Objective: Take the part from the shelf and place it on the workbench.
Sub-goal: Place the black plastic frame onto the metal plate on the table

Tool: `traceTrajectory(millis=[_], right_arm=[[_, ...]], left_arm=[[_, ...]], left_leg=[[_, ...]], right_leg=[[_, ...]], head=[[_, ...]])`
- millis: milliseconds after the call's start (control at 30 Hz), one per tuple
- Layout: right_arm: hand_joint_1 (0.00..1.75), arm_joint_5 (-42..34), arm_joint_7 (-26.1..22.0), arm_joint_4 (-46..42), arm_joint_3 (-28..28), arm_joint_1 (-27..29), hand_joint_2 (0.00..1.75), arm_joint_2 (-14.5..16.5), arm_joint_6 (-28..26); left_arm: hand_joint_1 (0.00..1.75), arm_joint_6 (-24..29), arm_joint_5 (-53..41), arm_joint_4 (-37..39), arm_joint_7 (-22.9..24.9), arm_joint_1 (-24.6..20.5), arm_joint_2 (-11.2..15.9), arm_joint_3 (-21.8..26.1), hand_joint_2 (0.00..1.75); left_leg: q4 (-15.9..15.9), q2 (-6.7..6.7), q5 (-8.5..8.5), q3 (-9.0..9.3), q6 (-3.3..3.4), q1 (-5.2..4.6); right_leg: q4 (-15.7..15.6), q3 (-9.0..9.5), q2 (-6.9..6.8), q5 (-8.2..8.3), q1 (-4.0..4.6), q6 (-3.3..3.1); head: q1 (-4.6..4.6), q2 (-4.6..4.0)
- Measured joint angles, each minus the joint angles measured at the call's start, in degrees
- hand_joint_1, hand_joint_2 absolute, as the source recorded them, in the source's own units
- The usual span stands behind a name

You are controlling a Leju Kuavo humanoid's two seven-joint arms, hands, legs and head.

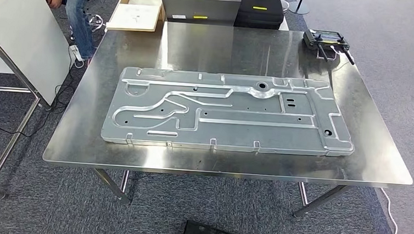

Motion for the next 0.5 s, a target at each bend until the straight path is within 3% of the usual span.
traceTrajectory(millis=[33,67,133,200,333,400,467,500], right_arm=[[0.0,0.7,0.13,1.27,-1.35,-0.38,0.0,0.11,-0.7],[0.0,1.21,0.31,2.52,-2.53,-0.7,0.0,0.17,-1.38],[0.0,1.71,0.6,4.59,-4.23,-1.28,0.0,0.25,-2.31],[0.0,1.9,0.9,6.28,-5.42,-1.77,0.0,0.33,-2.73],[0.0,2.42,2.41,9.15,-7.47,-2.54,0.0,0.38,-3.71],[0.0,2.72,3.09,10.7,-8.32,-2.99,0.0,0.01,-4.49],[0.0,3.16,3.63,12.61,-8.91,-3.41,0.0,-0.32,-5.44],[0.0,3.39,3.92,13.66,-9.14,-3.6,0.0,-0.39,-5.94]], left_arm=[[0.0,0.53,0.89,-0.31,0.0,-0.03,-0.04,-0.9,0.0],[0.0,1.01,1.7,-0.61,0.0,-0.06,-0.09,-1.86,0.0],[0.0,1.69,2.74,-1.15,0.0,-0.18,-0.14,-3.54,0.0],[0.0,2.01,3.35,-1.6,-0.01,-0.46,-0.14,-4.72,0.0],[0.0,2.5,5.14,-1.86,-0.04,-1.12,-0.13,-6.67,0.0],[0.0,2.92,5.82,-1.85,-0.04,-1.6,-0.11,-7.46,0.0],[0.0,3.29,6.38,-1.79,-0.04,-2.08,-0.11,-8.16,0.0],[0.0,3.48,6.6,-1.75,-0.03,-2.22,-0.11,-8.44,0.0]], left_leg=[[0.11,0.05,-0.05,-0.01,-0.08,0.05],[0.34,0.07,-0.17,-0.02,-0.24,0.14],[1.18,0.07,-0.66,-0.12,-0.89,0.28],[2.2,0.06,-1.25,-0.31,-1.65,0.12],[3.27,0.01,-2.08,-0.69,-2.49,-0.01],[7.4,-0.05,-4.84,-2.44,-2.98,0.15],[14.88,-0.09,-8.66,-5.76,-3.17,0.24],[17.87,-0.09,-9.71,-7.12,-3.1,0.25]], right_leg=[[0.54,-0.14,0.0,0.33,-0.22,0.27],[-1.13,0.87,-0.01,1.71,-0.49,0.55],[-8.14,4.82,-0.04,4.99,-0.97,1.05],[-12.6,7.16,0.23,6.23,-0.95,0.59],[-12.69,7.0,0.48,6.19,-0.91,-1.12],[-12.75,6.87,0.44,6.34,-0.88,-1.81],[-12.73,6.6,0.42,6.45,-0.64,-2.2],[-12.72,6.49,0.44,6.48,-0.48,-2.29]], head=[[0.0,0.0],[0.0,0.0],[0.01,0.0],[-0.04,0.0],[-0.08,0.0],[-0.1,0.0],[-0.12,0.0],[-0.12,0.0]])
